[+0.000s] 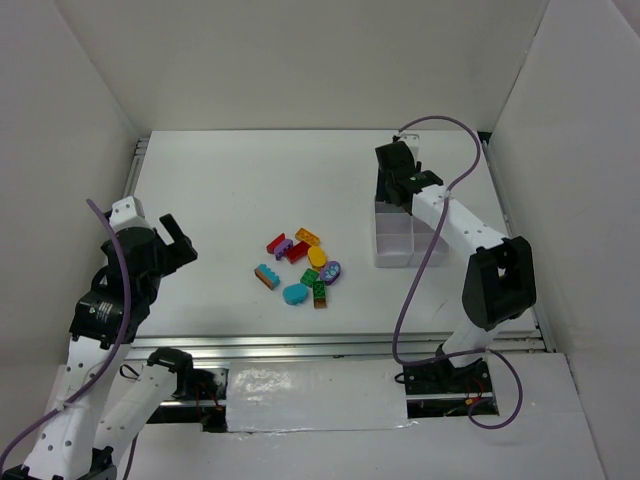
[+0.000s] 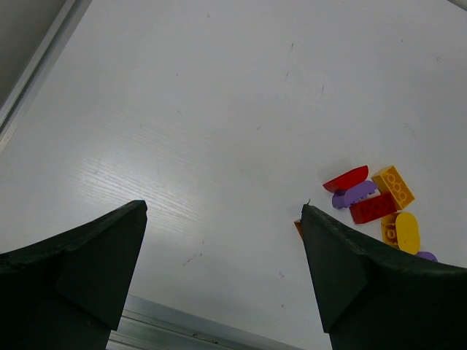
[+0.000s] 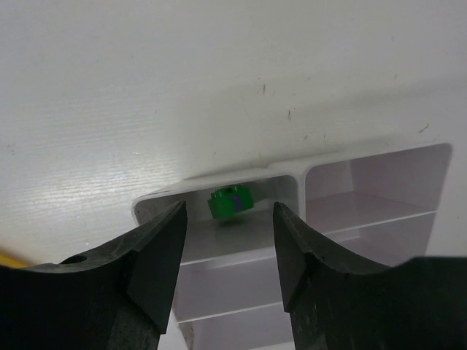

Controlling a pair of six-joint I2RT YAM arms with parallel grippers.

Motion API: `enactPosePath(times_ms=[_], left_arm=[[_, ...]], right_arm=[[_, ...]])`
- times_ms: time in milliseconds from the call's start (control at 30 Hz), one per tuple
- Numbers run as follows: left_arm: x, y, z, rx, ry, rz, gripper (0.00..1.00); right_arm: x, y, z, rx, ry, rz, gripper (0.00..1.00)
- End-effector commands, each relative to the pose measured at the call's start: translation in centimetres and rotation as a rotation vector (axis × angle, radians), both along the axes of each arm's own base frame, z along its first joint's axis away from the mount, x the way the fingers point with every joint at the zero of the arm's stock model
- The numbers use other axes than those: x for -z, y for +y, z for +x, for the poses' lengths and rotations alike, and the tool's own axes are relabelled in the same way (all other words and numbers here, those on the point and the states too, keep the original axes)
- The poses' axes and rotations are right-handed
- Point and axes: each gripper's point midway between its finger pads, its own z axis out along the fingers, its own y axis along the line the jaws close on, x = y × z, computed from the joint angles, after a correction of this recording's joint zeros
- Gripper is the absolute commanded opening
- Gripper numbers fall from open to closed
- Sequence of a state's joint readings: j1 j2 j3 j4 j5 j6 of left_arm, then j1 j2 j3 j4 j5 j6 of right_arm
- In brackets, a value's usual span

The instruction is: Sort the legos into containers by color

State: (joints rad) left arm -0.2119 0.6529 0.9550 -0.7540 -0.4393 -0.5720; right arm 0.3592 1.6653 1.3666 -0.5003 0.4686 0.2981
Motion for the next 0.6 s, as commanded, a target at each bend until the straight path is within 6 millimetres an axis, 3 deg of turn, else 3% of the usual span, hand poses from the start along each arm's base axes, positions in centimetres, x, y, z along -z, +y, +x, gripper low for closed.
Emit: enactPosePath(times_ms=[0,100,167,200,267,367,433,567], left_arm=[[-0.8,-0.1,0.5,0.015,-0.038,0.011,0.99],[-0.9,0.0,0.5,0.011,-0.04,0.011,1.0],[-0.9,0.1,0.5,0.008,-0.042,0.011,1.0],[-0.8,0.1,0.4,0.005,-0.038,0.013,1.0],[-0.9,0.1,0.4,0.005,-0.042,0.012,1.0],[-0.9,0.2,0.4,0.001,-0.04,0.012,1.0],[-0.9,0.1,0.3,0.002,-0.042,0.011,1.0],[-0.9,0.0,0.4,0.011,-0.044,0.01,1.0]], right_arm=[[-0.9,0.0,0.6,0.015,-0.029,0.029,0.59],[-3.0,2.9,-1.3,-0.065,-0.062,0.131,0.63],[-3.8,6.3,-3.5,-0.153,-0.066,0.153,0.69],[-3.8,9.0,-5.2,-0.214,-0.051,0.152,0.71],[-3.6,11.2,-6.9,-0.265,-0.034,0.147,0.78],[-1.7,14.8,-10.0,-0.322,0.04,0.187,0.79],[-0.8,17.4,-11.9,-0.379,0.078,0.235,0.75],[1.3,21.2,-13.6,-0.53,0.155,0.24,0.46]])
